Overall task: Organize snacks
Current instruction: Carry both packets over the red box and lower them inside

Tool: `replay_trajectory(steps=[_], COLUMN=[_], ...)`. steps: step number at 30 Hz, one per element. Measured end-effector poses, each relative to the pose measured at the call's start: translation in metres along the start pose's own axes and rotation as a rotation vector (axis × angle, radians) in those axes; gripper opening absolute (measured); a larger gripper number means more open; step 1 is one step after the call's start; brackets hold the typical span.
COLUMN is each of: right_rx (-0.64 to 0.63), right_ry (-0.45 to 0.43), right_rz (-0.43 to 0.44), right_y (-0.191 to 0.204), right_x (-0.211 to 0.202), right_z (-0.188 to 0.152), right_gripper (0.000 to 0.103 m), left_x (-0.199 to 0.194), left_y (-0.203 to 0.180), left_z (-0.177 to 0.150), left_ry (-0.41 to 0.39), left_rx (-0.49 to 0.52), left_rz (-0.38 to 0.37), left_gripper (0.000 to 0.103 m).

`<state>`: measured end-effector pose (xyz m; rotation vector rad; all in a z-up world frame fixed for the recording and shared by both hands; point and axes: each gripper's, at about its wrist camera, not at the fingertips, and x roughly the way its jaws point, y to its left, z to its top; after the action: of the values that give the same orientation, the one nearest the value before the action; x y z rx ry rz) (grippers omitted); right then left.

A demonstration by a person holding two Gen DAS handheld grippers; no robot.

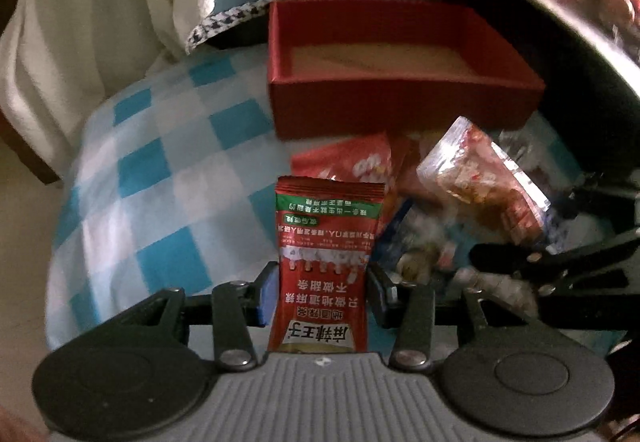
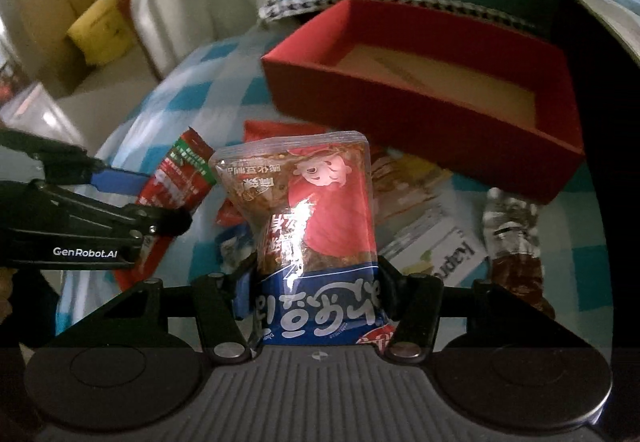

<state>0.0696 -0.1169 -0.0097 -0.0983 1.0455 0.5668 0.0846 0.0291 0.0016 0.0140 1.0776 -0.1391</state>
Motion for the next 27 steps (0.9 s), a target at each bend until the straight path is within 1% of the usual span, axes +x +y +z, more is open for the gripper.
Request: replay_trajectory(steps=[3, 8, 12, 16, 19, 27], right_rx=[0.032, 0.052, 0.072, 0.086, 0.090, 0.101], right_ry=[-0.022, -0.035, -0.063, -0.089, -0.105, -0.139], right_rz=[0.017, 0.031, 0.036, 0.026, 0.020, 0.002], right_y=[-0.006, -0.013, -0.018, -0.022, -0.022, -0.028], right_x=[-0.001, -0.002, -0.006, -0.008, -0.009, -0.012], right_z=[0.006, 0.007, 0.014, 0.019, 0.022, 0.031], right_gripper=[0.066, 0.066, 0.066, 0.066, 0.066, 0.066], left_x=[0.000, 0.000, -0.005, -0.009, -0.009, -0.013], left_y=[-0.003, 0.000, 0.001, -0.003, -0.002, -0.007], left_z=[0.010, 0.022, 0.029, 0.037, 0.045, 0.056], left_ry=[-0.018, -0.037, -0.065, -0.112, -0.126, -0.176], left_rx=[-0.003, -0.035, -0.050, -0.033, -0.045, -0.040], left_rz=[-0.025, -0.049, -0.063, -0.028, -0.038, -0.032], left_gripper=[0.039, 0.039, 0.039, 0.039, 0.039, 0.039])
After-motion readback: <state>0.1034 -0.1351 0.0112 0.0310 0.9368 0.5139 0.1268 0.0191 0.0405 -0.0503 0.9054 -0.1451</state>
